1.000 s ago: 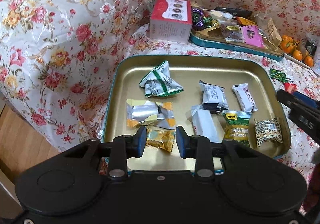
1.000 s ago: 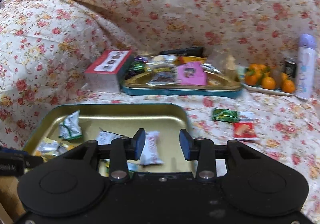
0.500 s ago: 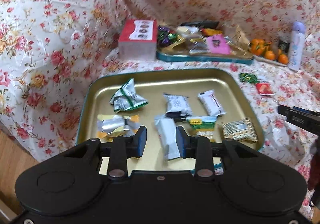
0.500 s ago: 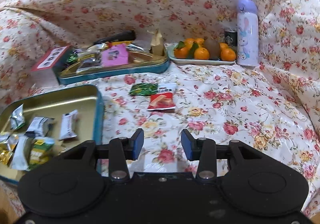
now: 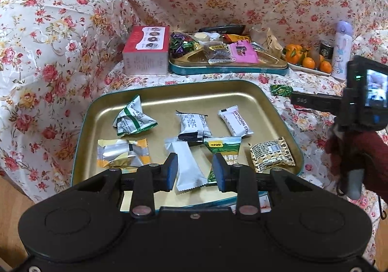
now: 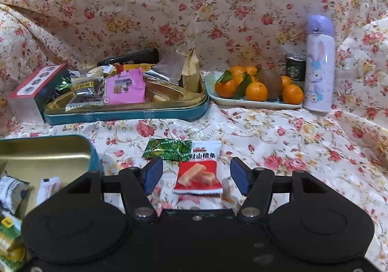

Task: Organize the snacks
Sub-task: 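Withdraw both open tools toward the green candy and red hawthorn packet, then close the left tool on the green wrapped candy while the right tool approaches the red hawthorn packet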

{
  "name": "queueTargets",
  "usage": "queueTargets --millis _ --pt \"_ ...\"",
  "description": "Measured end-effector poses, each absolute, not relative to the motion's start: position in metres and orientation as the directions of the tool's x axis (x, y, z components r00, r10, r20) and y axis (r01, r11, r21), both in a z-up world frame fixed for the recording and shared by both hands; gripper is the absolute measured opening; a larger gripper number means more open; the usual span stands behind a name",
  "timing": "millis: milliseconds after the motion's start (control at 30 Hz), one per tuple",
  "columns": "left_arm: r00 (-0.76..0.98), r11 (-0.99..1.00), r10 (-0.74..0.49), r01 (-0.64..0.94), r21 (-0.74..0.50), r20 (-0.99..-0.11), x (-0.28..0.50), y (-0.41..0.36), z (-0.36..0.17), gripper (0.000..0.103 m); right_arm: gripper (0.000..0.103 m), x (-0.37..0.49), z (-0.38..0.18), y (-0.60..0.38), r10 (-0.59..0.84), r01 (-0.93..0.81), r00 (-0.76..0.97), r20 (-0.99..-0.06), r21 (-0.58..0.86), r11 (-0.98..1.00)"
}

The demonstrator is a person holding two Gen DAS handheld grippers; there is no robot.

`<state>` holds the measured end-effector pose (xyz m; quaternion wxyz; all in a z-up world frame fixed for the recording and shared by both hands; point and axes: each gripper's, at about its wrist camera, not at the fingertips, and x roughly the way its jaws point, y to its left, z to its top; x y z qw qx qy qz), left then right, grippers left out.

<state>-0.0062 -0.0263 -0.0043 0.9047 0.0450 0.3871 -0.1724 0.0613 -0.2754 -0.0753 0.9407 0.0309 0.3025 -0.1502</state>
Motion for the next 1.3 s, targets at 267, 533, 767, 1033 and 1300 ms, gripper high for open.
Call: queueTargets --millis 267,533,767,1033,1300 --pt "0.62 0.935 -0.286 0.348 -0.071 -0.731 -0.005 -0.045 -0.009 0.042 0.062 0.073 -0.094 -0.293 -0.251 0.29 0.755 -0.605 -0.035 0.956" --pt "0.607 0.899 -0.296 0.438 0.0 -0.738 -0.005 -0.096 0.005 0.042 0.047 0.05 -0.095 -0.327 -0.233 0.275 0.767 -0.598 -0.023 0.961" --pt "0.539 0.887 -0.301 0.462 -0.023 -0.787 0.019 -0.143 0.01 0.042 0.047 0.019 -0.099 -0.357 -0.271 0.321 0.775 -0.571 -0.015 0.947" --pt "0.486 0.9 -0.246 0.436 -0.011 -0.838 0.051 -0.203 0.002 0.042 0.05 0.011 -0.103 -0.377 -0.252 0.353 0.79 -0.559 0.079 0.932" --pt "0.456 0.915 -0.177 0.403 0.025 -0.872 0.083 -0.246 -0.014 0.042 0.055 0.007 -0.103 -0.383 -0.214 0.344 0.813 -0.541 0.152 0.926"
